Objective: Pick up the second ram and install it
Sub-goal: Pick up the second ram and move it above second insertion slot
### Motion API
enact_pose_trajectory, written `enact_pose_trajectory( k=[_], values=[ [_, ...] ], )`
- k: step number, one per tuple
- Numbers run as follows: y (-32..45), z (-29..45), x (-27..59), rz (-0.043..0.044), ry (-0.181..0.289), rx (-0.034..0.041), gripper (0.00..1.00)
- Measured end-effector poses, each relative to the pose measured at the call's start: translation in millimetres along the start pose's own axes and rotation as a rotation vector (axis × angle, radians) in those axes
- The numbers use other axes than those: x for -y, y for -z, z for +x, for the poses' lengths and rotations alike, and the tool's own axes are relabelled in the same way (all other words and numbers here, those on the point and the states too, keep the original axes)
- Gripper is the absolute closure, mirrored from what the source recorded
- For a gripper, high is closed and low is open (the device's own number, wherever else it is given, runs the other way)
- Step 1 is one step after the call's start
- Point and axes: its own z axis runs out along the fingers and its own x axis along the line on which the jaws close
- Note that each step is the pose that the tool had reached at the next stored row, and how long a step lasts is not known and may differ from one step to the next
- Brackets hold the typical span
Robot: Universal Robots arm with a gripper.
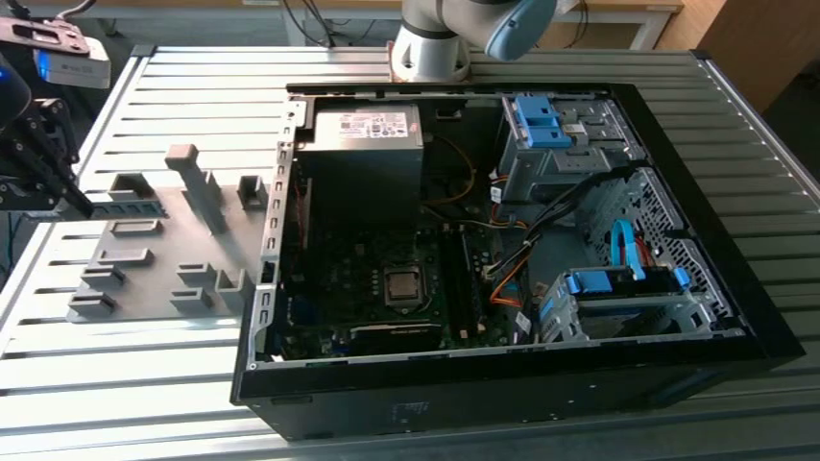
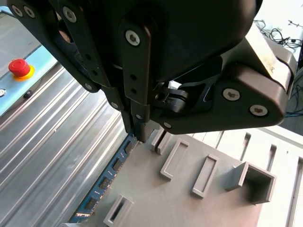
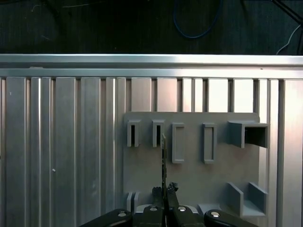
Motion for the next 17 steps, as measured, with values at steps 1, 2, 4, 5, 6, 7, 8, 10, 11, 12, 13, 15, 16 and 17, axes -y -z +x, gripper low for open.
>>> enact_pose_trajectory(
  k=[1,2,4,5,6,7,8,10,11,12,13,15,16,17],
  values=[
    [1.0,0.0,0.0,0.0000,0.000,0.0000,0.86],
    [1.9,0.0,0.0,0.0001,0.000,0.0000,0.86],
    [3.6,0.0,0.1,0.0001,0.000,0.0000,0.86],
    [4.5,0.0,0.1,0.0000,0.000,0.0000,0.86],
    [5.2,0.0,0.1,0.0001,0.000,0.0000,0.86],
    [5.9,0.0,0.2,0.0001,0.000,0.0001,0.86],
    [6.6,0.0,0.2,0.0001,0.000,0.0001,0.86],
    [8.2,0.0,0.2,0.0000,0.000,0.0000,0.86],
    [9.0,0.0,0.2,0.0000,0.000,0.0000,0.86],
    [9.8,0.0,0.2,0.0000,0.000,0.0000,0.86],
    [10.7,0.0,0.3,0.0000,0.000,0.0000,0.86],
    [12.6,0.0,0.3,0.0001,0.000,0.0001,0.86],
    [13.6,0.0,0.4,0.0000,0.000,0.0000,0.86],
    [14.6,0.0,0.4,-0.0001,0.000,0.0000,0.86]
  ],
)
